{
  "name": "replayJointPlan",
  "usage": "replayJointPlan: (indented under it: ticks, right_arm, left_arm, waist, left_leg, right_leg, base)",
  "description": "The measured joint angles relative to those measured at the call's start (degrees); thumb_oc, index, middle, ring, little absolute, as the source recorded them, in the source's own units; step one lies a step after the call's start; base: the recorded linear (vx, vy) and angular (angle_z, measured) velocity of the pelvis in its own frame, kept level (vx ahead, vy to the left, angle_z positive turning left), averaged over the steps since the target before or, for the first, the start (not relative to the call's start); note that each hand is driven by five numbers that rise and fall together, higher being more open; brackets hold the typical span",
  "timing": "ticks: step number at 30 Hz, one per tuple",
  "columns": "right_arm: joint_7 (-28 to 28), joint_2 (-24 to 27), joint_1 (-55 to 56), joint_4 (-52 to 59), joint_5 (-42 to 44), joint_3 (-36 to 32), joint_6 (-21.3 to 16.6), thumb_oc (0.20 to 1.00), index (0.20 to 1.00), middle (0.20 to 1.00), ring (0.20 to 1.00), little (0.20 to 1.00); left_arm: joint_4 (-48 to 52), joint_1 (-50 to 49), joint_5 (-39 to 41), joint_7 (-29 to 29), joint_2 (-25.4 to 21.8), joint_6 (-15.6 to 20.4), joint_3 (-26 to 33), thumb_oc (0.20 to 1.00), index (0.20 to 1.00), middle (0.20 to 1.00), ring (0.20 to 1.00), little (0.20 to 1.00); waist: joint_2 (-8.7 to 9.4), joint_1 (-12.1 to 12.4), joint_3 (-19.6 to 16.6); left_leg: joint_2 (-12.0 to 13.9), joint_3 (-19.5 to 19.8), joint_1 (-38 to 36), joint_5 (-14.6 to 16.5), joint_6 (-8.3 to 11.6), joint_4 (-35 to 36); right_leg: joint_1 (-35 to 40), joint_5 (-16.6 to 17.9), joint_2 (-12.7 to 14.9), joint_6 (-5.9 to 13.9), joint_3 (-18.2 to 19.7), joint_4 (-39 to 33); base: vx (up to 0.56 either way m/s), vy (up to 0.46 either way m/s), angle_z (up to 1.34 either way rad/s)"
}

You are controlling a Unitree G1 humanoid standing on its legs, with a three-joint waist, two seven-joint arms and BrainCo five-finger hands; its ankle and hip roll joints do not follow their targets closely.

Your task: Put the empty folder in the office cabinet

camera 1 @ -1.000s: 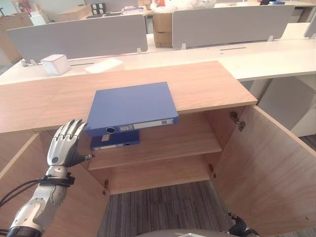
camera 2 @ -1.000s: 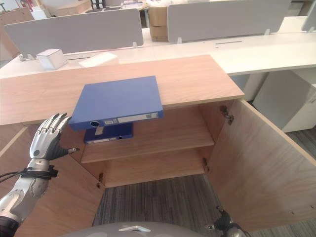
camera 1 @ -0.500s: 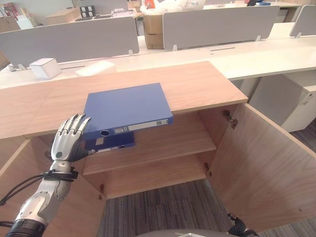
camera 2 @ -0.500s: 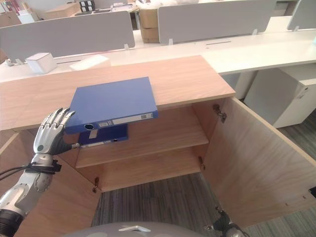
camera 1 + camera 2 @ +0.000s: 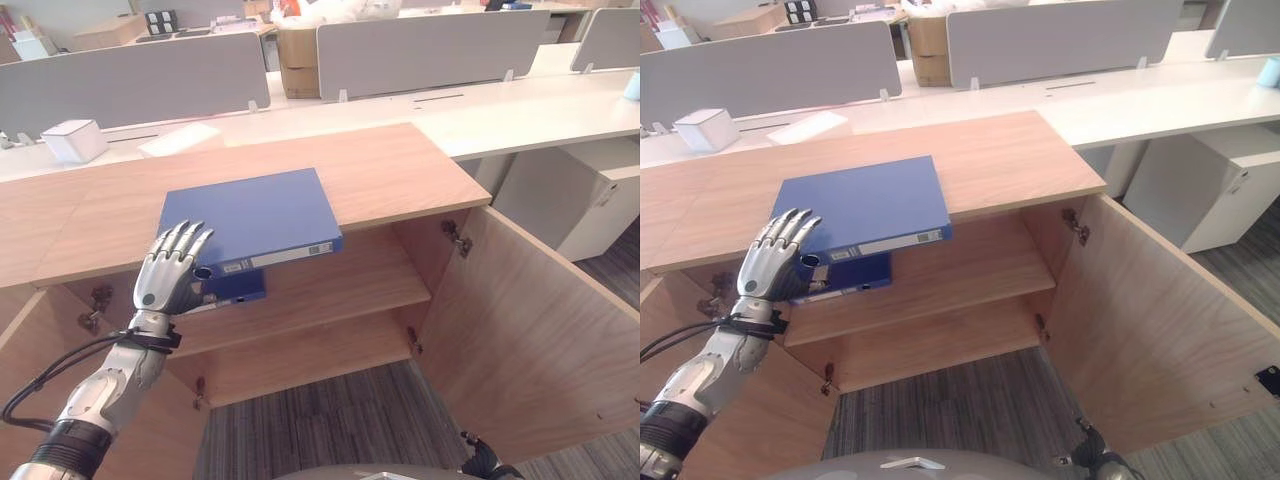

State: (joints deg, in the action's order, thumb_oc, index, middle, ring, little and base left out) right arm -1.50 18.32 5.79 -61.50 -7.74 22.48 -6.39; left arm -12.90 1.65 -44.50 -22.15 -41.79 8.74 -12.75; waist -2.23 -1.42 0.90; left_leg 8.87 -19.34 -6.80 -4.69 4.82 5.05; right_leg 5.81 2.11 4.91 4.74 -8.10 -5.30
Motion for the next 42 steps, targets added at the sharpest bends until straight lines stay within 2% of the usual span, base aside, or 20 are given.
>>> replayJointPlan:
  ticks: [7,9,14,15,16,17,18,26,29,35,38,40,41,42]
  right_arm:
    - [0.44,-0.47,-0.34,0.03,0.00,0.12,-0.06,1.000,1.000,1.000,1.000,1.000]
    - [0.54,-0.48,-0.34,-0.04,0.00,0.49,-0.04,1.000,1.000,1.000,1.000,1.000]
    - [0.89,-0.47,-0.26,-0.01,0.00,0.87,-0.28,1.000,1.000,1.000,1.000,1.000]
    - [0.89,-0.47,-0.27,0.01,0.00,1.10,-0.29,1.000,1.000,1.000,1.000,1.000]
    - [0.89,-0.46,-0.25,0.03,0.00,1.32,-0.33,1.000,1.000,1.000,1.000,1.000]
    - [0.89,-0.46,-0.25,0.03,0.00,1.32,-0.33,1.000,1.000,1.000,1.000,1.000]
    - [0.89,-0.43,-0.30,0.03,0.00,1.43,-0.40,1.000,1.000,1.000,1.000,1.000]
    - [0.89,-0.41,-0.27,0.03,-0.01,2.19,-0.70,1.000,1.000,1.000,1.000,1.000]
    - [0.88,-0.41,-0.34,0.19,-0.01,2.18,-0.71,1.000,1.000,1.000,1.000,1.000]
    - [0.88,-0.40,-0.51,0.66,-0.01,2.19,-0.73,1.000,1.000,1.000,1.000,1.000]
    - [0.84,-0.42,-0.67,0.71,-0.01,2.13,-0.69,1.000,1.000,1.000,1.000,1.000]
    - [0.78,-0.40,-1.14,0.81,0.00,1.87,-0.70,1.000,1.000,1.000,1.000,1.000]
    - [0.78,-0.40,-1.14,0.81,0.00,1.87,-0.70,1.000,1.000,1.000,1.000,1.000]
    - [0.70,-0.35,-1.18,1.09,0.00,1.76,-0.61,1.000,1.000,1.000,1.000,1.000]
  left_arm:
    - [-3.54,1.59,-1.99,-1.58,0.19,-1.03,-1.52,1.000,1.000,1.000,1.000,1.000]
    - [-8.71,5.45,-2.01,-2.83,0.30,-2.10,-3.75,1.000,1.000,1.000,1.000,1.000]
    - [-14.56,8.54,-1.91,-4.27,0.61,-3.43,-5.54,1.000,1.000,1.000,1.000,1.000]
    - [-16.70,9.48,-1.91,-4.35,1.07,-3.63,-5.84,0.667,0.667,0.667,0.667,0.667]
    - [-18.05,10.31,-1.85,-4.60,1.57,-3.91,-5.86,0.442,0.442,0.442,0.442,0.442]
    - [-18.05,10.31,-1.85,-4.60,1.57,-3.91,-5.86,0.442,0.442,0.442,0.442,0.442]
    - [-19.32,12.17,-1.75,-5.27,1.87,-4.50,-6.26,0.200,0.200,0.200,0.200,0.200]
    - [-16.64,13.31,-0.72,-6.29,1.82,-5.09,-5.97,0.200,0.200,0.200,0.200,0.200]
    - [-12.65,13.17,-0.56,-6.00,1.49,-4.81,-4.52,0.200,0.200,0.200,0.200,0.200]
    - [-5.96,10.48,3.30,-3.85,0.77,-3.01,-0.32,0.200,0.200,0.200,0.200,0.200]
    - [0.47,8.75,8.02,-1.95,-0.36,-0.78,2.44,0.200,0.200,0.200,0.200,0.200]
    - [7.48,5.16,12.16,0.88,-0.33,0.94,6.79,0.200,0.200,0.200,0.200,0.200]
    - [7.48,5.16,12.16,0.88,-0.33,0.94,6.79,0.200,0.200,0.200,0.200,0.200]
    - [11.54,2.64,15.78,2.20,0.10,2.30,9.29,0.200,0.200,0.200,0.200,0.200]
  waist:
    - [0.04,-1.27,-0.05]
    - [-0.02,-1.18,-0.09]
    - [-0.04,-1.70,-0.46]
    - [-0.02,-1.82,-0.83]
    - [0.08,-1.94,-1.25]
    - [0.08,-1.94,-1.25]
    - [0.19,-1.86,-1.72]
    - [0.14,-1.81,-1.85]
    - [0.11,-1.29,-1.82]
    - [0.20,-1.08,-1.63]
    - [0.47,-0.49,-0.66]
    - [0.72,-0.47,-0.06]
    - [0.72,-0.47,-0.06]
    - [0.82,-0.15,0.01]
  left_leg:
    - [0.02,-0.83,-0.41,0.16,-0.12,0.00]
    - [0.02,-0.94,-0.47,0.16,-0.12,0.00]
    - [0.01,-1.19,-0.56,0.17,-0.11,0.00]
    - [0.02,-1.20,-0.53,0.17,-0.11,0.00]
    - [0.01,-1.22,-0.52,0.18,-0.11,0.01]
    - [0.01,-1.22,-0.52,0.18,-0.11,0.01]
    - [0.01,-1.24,-0.50,0.19,-0.09,0.01]
    - [0.00,-1.27,-0.47,0.22,-0.06,0.01]
    - [-0.02,-1.23,-0.43,0.24,-0.10,0.02]
    - [-0.05,-0.74,0.03,0.23,-0.11,0.01]
    - [-0.14,-0.14,-0.05,0.22,-0.11,0.01]
    - [-0.14,0.37,0.18,0.22,-0.11,0.01]
    - [-0.14,0.37,0.18,0.22,-0.11,0.01]
    - [-0.14,0.45,0.21,0.22,-0.11,0.01]
  right_leg:
    - [-0.12,0.17,-0.07,0.06,0.98,0.00]
    - [-0.12,0.17,-0.07,0.15,1.09,0.00]
    - [-0.17,0.24,-0.06,0.21,1.32,0.00]
    - [-0.22,0.24,-0.06,0.20,1.32,0.00]
    - [-0.25,0.23,-0.07,0.20,1.35,0.00]
    - [-0.25,0.23,-0.07,0.20,1.35,0.00]
    - [-0.25,0.24,-0.06,0.21,1.36,0.01]
    - [-0.29,0.29,-0.01,0.27,1.39,0.00]
    - [-0.27,0.30,0.01,0.27,1.33,0.01]
    - [-0.21,0.51,0.05,-0.04,0.90,0.01]
    - [0.29,0.51,0.18,-0.03,0.20,0.01]
    - [0.32,0.41,0.20,-0.13,-0.32,0.01]
    - [0.32,0.41,0.20,-0.13,-0.32,0.01]
    - [0.36,0.39,0.20,-0.16,-0.42,0.02]
  base:
    - [0.01,0.006,-0.07]
    - [0.01,0.014,-0.03]
    - [0.00,0.004,-0.02]
    - [0.00,0.000,0.00]
    - [0.00,0.000,0.00]
    - [0.00,0.000,0.00]
    - [0.00,0.000,0.00]
    - [0.00,0.000,0.00]
    - [-0.01,0.010,0.00]
    - [-0.02,0.015,0.04]
    - [-0.03,0.018,0.10]
    - [-0.02,0.013,0.11]
    - [-0.01,0.007,0.06]
    - [0.00,0.002,0.04]
